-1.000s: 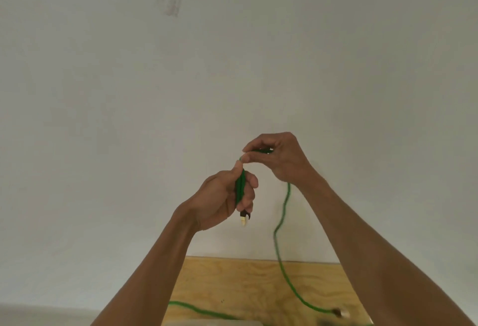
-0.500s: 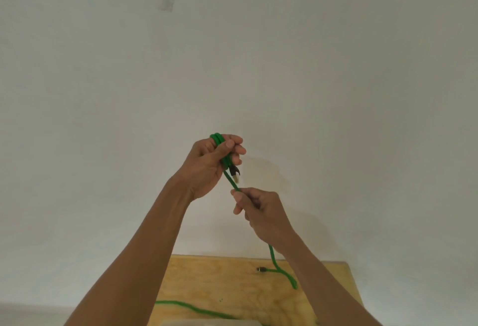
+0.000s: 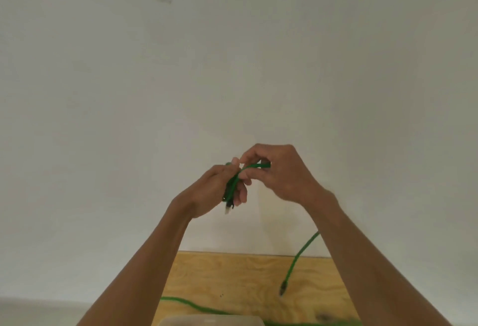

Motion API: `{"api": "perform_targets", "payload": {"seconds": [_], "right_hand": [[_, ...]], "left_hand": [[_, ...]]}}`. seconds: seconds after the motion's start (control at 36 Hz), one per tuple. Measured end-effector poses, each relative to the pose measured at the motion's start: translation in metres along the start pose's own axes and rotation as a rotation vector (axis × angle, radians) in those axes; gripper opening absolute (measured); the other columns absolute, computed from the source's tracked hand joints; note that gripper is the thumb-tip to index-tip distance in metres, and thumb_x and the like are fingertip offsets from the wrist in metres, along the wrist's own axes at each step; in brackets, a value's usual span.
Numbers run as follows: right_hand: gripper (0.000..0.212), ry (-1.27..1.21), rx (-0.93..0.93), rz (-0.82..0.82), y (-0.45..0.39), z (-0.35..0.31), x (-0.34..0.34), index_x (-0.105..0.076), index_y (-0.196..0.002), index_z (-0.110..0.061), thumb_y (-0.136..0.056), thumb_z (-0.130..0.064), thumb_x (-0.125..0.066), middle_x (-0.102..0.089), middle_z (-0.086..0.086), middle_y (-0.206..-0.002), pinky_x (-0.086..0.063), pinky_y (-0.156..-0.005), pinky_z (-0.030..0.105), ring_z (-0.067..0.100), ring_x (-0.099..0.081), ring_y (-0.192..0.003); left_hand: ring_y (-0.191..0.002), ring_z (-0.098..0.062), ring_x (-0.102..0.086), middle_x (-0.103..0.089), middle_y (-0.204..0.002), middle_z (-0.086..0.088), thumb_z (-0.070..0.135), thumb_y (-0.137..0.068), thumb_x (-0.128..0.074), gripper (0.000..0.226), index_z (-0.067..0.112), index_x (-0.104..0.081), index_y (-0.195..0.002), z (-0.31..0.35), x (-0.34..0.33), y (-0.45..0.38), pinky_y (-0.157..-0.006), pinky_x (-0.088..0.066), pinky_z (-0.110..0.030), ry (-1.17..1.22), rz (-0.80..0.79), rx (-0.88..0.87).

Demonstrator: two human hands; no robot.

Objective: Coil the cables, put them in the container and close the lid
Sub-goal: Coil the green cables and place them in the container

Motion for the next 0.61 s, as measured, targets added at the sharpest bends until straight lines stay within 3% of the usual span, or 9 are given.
{"api": "perform_targets", "payload": {"seconds": [0.11,0.19,0.25,0.36,0.42,0.47,0.53,0.61], "right_hand": [[0.019,-0.233,0.032,-0.033,-0.013,-0.002,0.008,-0.074,-0.078,-0.017,-0.066,-0.015,-0.089,-0.071,-0.009,-0.073,-0.048,-0.059,0.031,0.013,-0.057,-0.058],[0.017,-0.412,0.025,-0.013,-0.017,0.009,0.008,-0.075,-0.081,-0.002,-0.069,-0.005,-0.087,-0.073,0.006,-0.073,-0.047,-0.061,0.026,0.017,-0.06,-0.062],[0.012,-0.536,-0.006,0.009,-0.015,0.021,0.002,-0.074,-0.082,0.003,-0.073,-0.001,-0.082,-0.073,0.007,-0.074,-0.047,-0.061,0.026,0.02,-0.06,-0.065],[0.01,-0.767,-0.11,0.057,0.003,0.045,-0.018,-0.074,-0.087,0.001,-0.084,-0.009,-0.074,-0.073,0.009,-0.075,-0.047,-0.07,0.042,0.028,-0.061,-0.072],[0.009,-0.857,-0.151,0.058,0.016,0.05,-0.033,-0.072,-0.082,-0.004,-0.086,-0.01,-0.066,-0.069,0.004,-0.062,-0.047,-0.063,0.036,0.023,-0.06,-0.059],[0.03,-0.862,-0.263,0.094,0.03,0.059,-0.048,-0.067,-0.068,-0.015,-0.088,0.005,-0.056,-0.06,-0.007,-0.051,-0.045,-0.055,0.027,0.011,-0.055,-0.048],[0.046,-0.749,-0.368,0.125,0.044,0.065,-0.061,-0.062,-0.063,-0.017,-0.089,0.016,-0.044,-0.057,-0.008,-0.052,-0.036,-0.051,0.025,0.009,-0.047,-0.049],[0.031,-0.733,-0.403,0.133,0.058,0.062,-0.072,-0.066,-0.071,-0.01,-0.1,-0.006,-0.054,-0.051,-0.005,-0.053,-0.026,-0.045,0.025,0.011,-0.036,-0.049]], "left_hand": [[-0.056,-0.023,-0.05,-0.059,-0.063,-0.015,0.061,-0.099,-0.024,0.07,0.004,-0.063,-0.089,0.0,-0.026,0.01,-0.065,-0.044,-0.036,0.241,-0.088,0.082],[-0.052,-0.021,-0.046,-0.054,-0.06,-0.013,0.054,-0.101,-0.031,0.062,0.004,-0.063,-0.088,0.008,-0.037,0.016,-0.064,-0.048,-0.036,0.4,-0.14,0.059],[-0.052,-0.02,-0.046,-0.054,-0.06,-0.011,0.048,-0.103,-0.034,0.054,0.004,-0.064,-0.089,0.012,-0.043,0.018,-0.064,-0.05,-0.035,0.477,-0.168,0.032],[-0.053,-0.018,-0.049,-0.057,-0.062,-0.01,0.031,-0.104,-0.04,0.039,0.002,-0.063,-0.094,0.025,-0.055,0.019,-0.065,-0.052,-0.034,0.527,-0.224,-0.074],[-0.055,-0.021,-0.05,-0.059,-0.062,-0.01,0.026,-0.104,-0.04,0.035,0.001,-0.063,-0.094,0.031,-0.053,0.014,-0.065,-0.053,-0.034,0.549,-0.186,-0.13],[-0.06,-0.024,-0.052,-0.06,-0.063,-0.01,0.025,-0.103,-0.042,0.034,0.002,-0.066,-0.094,0.038,-0.047,0.007,-0.066,-0.053,-0.033,0.542,-0.111,-0.178],[-0.062,-0.024,-0.053,-0.06,-0.065,-0.01,0.025,-0.101,-0.043,0.033,0.001,-0.065,-0.098,0.043,-0.039,0.001,-0.063,-0.052,-0.032,0.522,-0.051,-0.213],[-0.064,-0.022,-0.051,-0.061,-0.07,-0.008,0.025,-0.102,-0.044,0.031,0.0,-0.062,-0.104,0.047,-0.026,-0.007,-0.065,-0.049,-0.033,0.44,0.005,-0.238]]}}
Point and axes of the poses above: each hand's wrist, its own y-axis away from the middle knuckle, its own x-axis out of the back of the hand, z = x × y, the point moved 9 cm from there along -y, towards the middle knuckle
